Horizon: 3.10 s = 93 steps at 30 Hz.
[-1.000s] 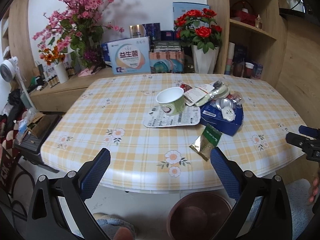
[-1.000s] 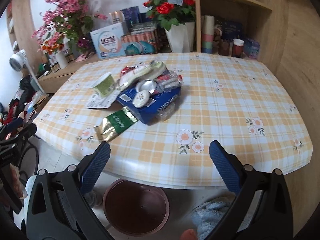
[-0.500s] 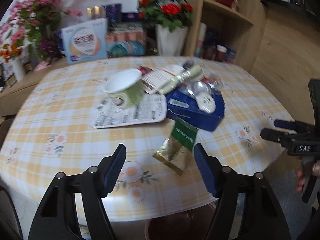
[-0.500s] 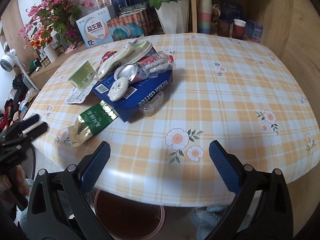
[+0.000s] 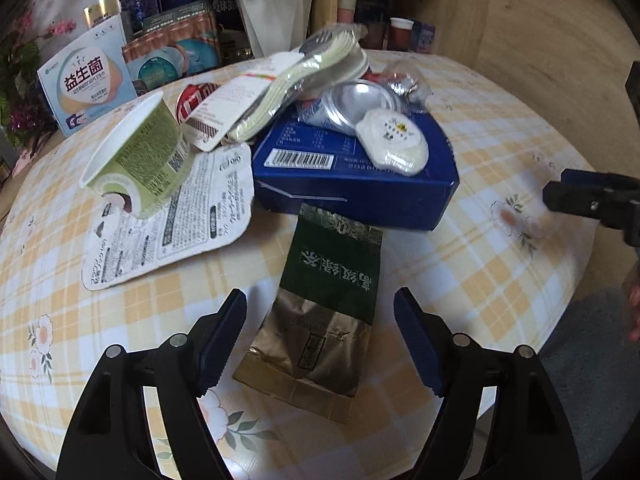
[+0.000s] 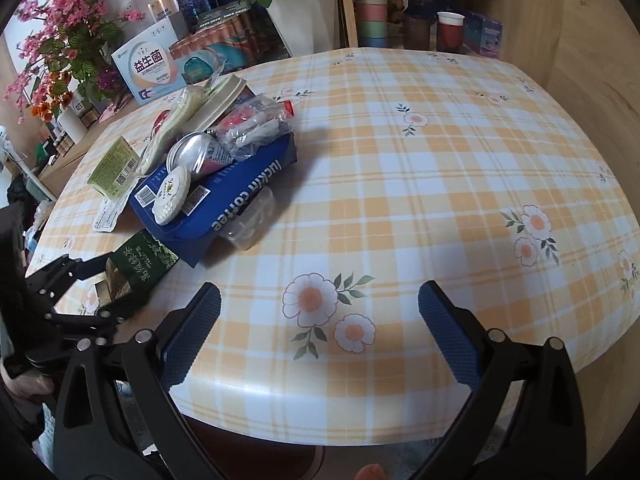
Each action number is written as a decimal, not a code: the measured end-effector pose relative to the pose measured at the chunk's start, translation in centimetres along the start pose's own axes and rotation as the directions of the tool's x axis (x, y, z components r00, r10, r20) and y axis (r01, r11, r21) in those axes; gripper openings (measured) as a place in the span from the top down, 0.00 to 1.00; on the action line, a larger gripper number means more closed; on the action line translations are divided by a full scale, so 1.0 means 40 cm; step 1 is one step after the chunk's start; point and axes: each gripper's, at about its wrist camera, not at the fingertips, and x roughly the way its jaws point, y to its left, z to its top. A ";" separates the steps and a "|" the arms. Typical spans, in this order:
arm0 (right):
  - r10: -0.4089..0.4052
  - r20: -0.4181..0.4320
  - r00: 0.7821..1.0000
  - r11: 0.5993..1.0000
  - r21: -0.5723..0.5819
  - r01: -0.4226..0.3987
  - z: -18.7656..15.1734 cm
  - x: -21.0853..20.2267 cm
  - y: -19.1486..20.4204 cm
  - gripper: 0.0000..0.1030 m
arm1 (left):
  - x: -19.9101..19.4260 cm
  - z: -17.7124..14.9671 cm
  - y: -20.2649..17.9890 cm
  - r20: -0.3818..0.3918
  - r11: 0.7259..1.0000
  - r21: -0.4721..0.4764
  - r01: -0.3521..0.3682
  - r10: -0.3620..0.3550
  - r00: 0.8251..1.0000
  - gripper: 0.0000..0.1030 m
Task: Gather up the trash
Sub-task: 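Close the left tool on the green-and-gold tea packet while the right tool reaches the clear screw bag, then close the right tool on the clear plastic bag of screws while the left tool holds the packet, then open the left tool over the brown bin dropping the packet while the right tool carries the bag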
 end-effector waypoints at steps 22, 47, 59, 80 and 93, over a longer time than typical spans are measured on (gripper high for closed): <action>0.047 0.078 0.996 0.982 -0.188 -0.032 0.093 -0.025 0.112 0.06 | -0.199 -0.070 0.043 0.158 0.969 -0.221 0.111 -0.076 0.985 0.77; 0.123 0.094 0.988 0.921 -0.381 -0.079 0.277 0.140 0.118 0.38 | -0.292 -0.094 0.153 0.239 0.940 -0.342 0.022 0.064 0.969 0.77; 0.183 0.050 0.982 0.921 -0.358 -0.154 0.278 0.177 0.116 0.38 | -0.290 -0.101 0.146 0.223 0.940 -0.340 0.028 0.052 0.973 0.77; 0.255 0.160 0.954 0.955 -0.199 -0.222 0.175 -0.003 0.081 0.55 | -0.393 -0.098 0.082 0.257 0.941 -0.333 0.059 0.030 0.966 0.77; 0.333 0.268 0.904 0.942 -0.132 -0.308 -0.003 -0.230 0.092 0.55 | -0.495 -0.132 -0.029 0.279 0.962 -0.253 0.099 -0.026 0.960 0.76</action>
